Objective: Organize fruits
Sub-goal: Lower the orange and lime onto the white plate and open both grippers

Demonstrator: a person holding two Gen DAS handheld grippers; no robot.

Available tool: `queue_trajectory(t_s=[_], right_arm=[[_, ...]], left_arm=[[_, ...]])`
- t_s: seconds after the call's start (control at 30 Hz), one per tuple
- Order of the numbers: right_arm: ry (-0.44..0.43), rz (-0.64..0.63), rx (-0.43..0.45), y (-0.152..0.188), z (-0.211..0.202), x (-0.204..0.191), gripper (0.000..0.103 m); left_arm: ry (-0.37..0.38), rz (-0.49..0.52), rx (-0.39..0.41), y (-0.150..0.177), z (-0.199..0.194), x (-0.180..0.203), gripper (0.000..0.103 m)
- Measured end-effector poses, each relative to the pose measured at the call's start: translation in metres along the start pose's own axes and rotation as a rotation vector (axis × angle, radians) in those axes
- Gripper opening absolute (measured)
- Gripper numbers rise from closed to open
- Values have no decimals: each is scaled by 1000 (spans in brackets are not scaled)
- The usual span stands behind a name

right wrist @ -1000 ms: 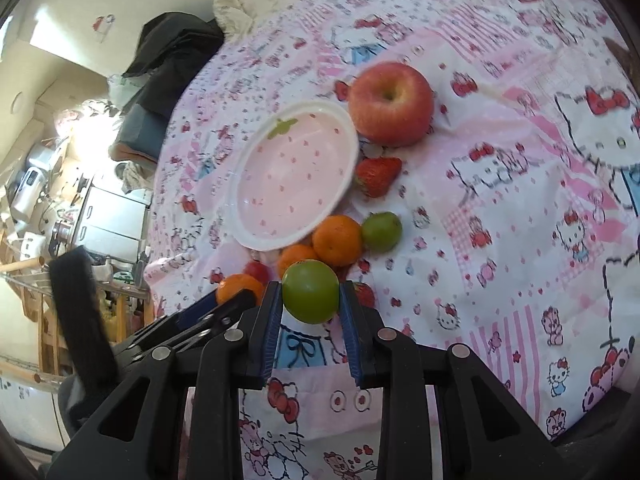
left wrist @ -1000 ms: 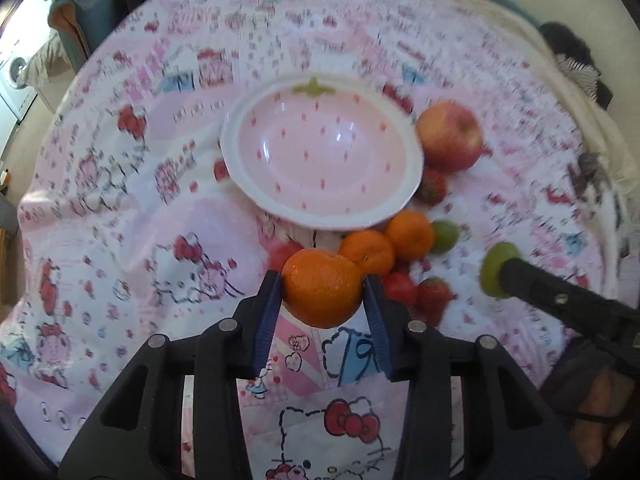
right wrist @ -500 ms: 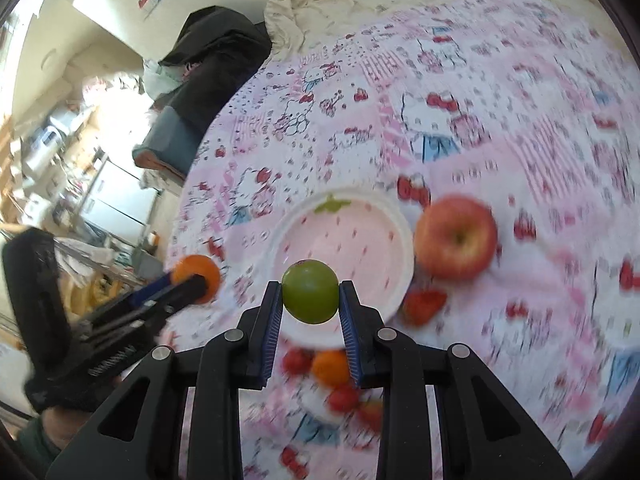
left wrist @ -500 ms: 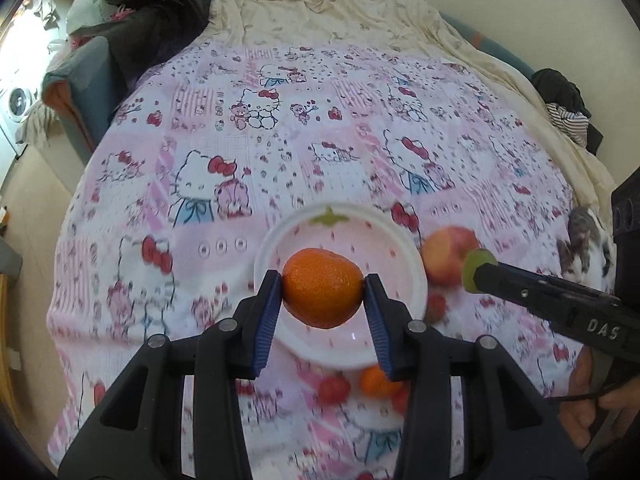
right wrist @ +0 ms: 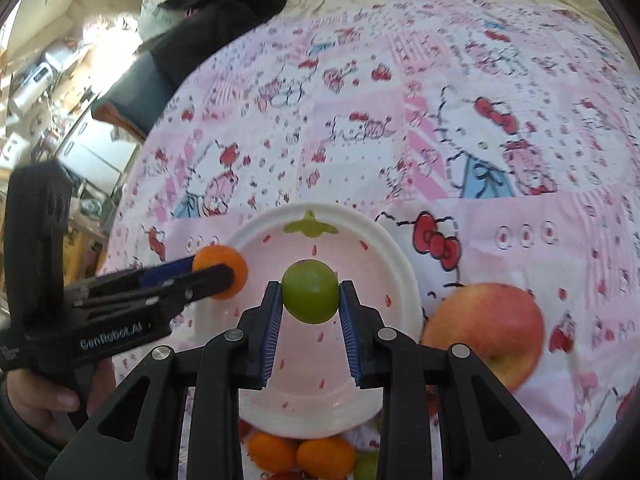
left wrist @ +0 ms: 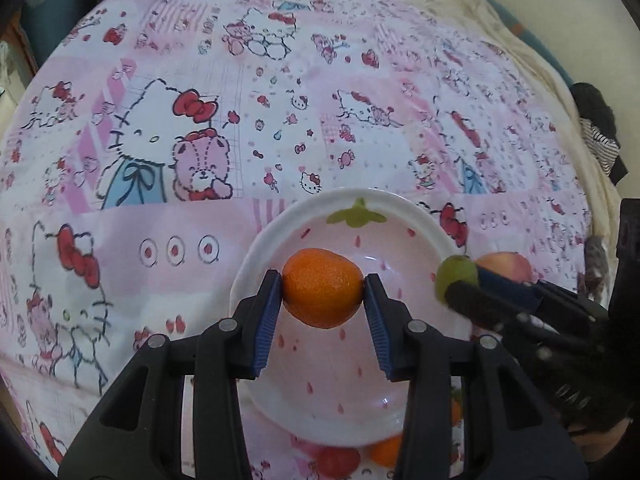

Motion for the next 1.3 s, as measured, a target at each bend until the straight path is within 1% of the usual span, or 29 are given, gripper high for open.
queue_trajectory(t_s=[0.1, 0.13, 0.2, 0.27, 0.5, 0.63, 0.97, 1.0, 1.03, 1.07, 1.1, 1.13, 1.2, 1.27, 1.3], right_arm=[[10, -33, -24, 3, 15, 3, 30], [25, -45, -35, 4, 19, 6, 30], [34, -34, -59, 7, 25, 12, 30], [39, -42, -52, 7, 26, 12, 30], [99, -123, -43, 11, 30, 7, 30], [122, -146, -36, 12, 30, 6, 31], [109, -142, -42, 12, 30, 5, 32], [109, -144, -44, 12, 30, 5, 32], [108, -147, -46, 13, 30, 4, 32], [107, -149, -48, 13, 30, 4, 32], [109, -152, -51, 13, 30, 4, 32], [110, -154, -52, 13, 30, 3, 33], [103, -158, -58, 13, 31, 2, 34], [87, -167, -59, 13, 29, 0, 40], [78, -175, -53, 13, 27, -2, 52]], left_arm=[[9, 5, -16, -1, 10, 0, 38], [9, 2, -23, -2, 12, -1, 38], [10, -11, -42, -2, 17, -3, 38], [7, -20, -50, -2, 20, -5, 38], [-3, -15, -66, 2, 24, -4, 39], [-10, -4, -64, 3, 25, -5, 39], [-3, -7, -74, 3, 28, -6, 40], [-8, -6, -71, 3, 27, -6, 41], [-13, -6, -66, 2, 26, -7, 50], [-7, -9, -57, 1, 24, -7, 55], [-4, -11, -48, 1, 22, -6, 63], [-8, -8, -37, -1, 20, -6, 67], [-8, -4, -30, -2, 18, -5, 68], [-6, -10, -30, -3, 17, -5, 68], [-5, -15, -28, -3, 16, -5, 68]])
Point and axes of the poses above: each gripper's, at about its wrist camera, not at the fingertips, and z roughly the way its jaws point, x to its right, y to its underside, the point moved 4 cm from there along z, roughly the way its jaws point, and after that the axes turned 8 degrees about x, right-handed, at the moved point
